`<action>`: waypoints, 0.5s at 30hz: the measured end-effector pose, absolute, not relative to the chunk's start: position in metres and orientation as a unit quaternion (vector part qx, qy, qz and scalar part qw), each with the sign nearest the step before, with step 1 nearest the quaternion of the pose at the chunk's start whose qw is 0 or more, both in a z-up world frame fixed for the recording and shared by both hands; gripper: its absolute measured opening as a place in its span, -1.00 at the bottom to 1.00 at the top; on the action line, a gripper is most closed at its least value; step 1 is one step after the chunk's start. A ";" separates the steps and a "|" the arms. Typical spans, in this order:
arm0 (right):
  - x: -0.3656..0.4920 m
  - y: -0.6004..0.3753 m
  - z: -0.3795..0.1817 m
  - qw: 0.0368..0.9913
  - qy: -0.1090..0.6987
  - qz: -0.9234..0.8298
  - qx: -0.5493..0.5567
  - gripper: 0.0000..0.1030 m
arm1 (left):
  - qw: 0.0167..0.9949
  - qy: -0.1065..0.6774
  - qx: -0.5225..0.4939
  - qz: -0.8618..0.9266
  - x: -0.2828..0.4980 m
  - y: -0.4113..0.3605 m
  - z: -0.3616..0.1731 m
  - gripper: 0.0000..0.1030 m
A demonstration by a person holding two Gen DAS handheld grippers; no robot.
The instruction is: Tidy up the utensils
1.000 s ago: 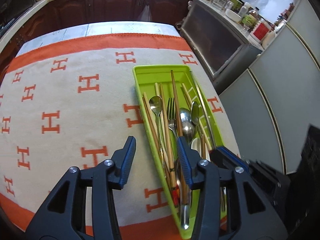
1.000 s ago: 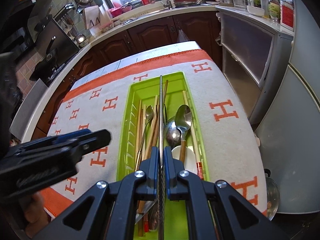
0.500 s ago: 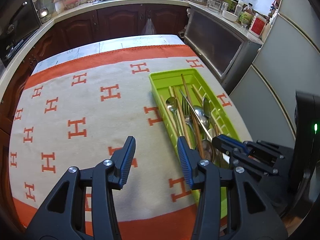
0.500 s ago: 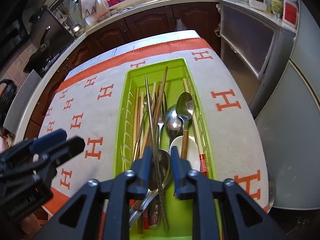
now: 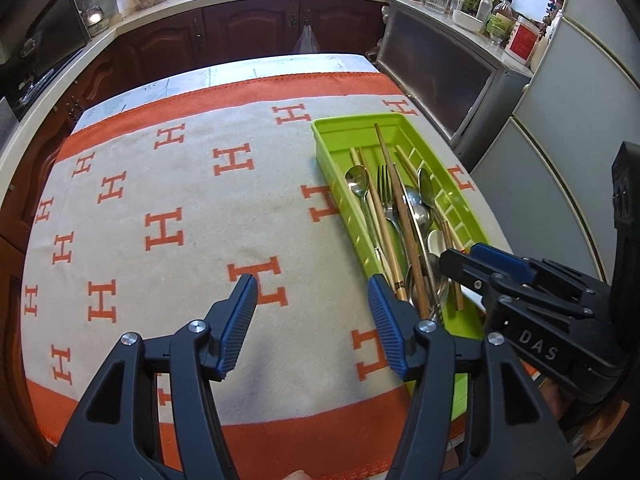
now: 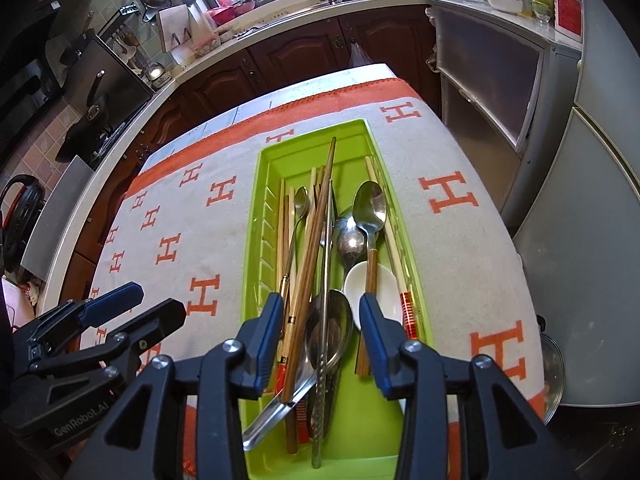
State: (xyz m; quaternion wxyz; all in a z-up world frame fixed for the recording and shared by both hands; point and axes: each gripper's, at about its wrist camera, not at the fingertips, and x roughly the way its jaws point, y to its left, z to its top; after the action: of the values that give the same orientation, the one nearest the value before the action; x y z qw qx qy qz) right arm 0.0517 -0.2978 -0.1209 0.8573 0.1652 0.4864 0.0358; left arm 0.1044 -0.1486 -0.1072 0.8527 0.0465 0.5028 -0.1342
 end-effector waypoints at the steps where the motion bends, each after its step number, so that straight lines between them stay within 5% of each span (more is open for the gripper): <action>1: 0.051 -0.297 -0.121 0.857 0.487 0.036 0.166 -0.21 | 0.853 0.502 0.047 -0.134 0.104 -0.148 -0.107 0.06; 15: 0.021 -0.265 -0.092 0.867 0.471 0.057 0.153 -0.20 | 0.867 0.484 0.052 -0.110 0.074 -0.123 -0.090 0.09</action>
State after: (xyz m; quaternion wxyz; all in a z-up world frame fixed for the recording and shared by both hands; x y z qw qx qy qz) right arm 0.0205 -0.2654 -0.0916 0.8671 0.1527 0.4708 0.0566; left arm 0.0742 -0.1228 -0.0898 0.8666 0.0516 0.4839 -0.1103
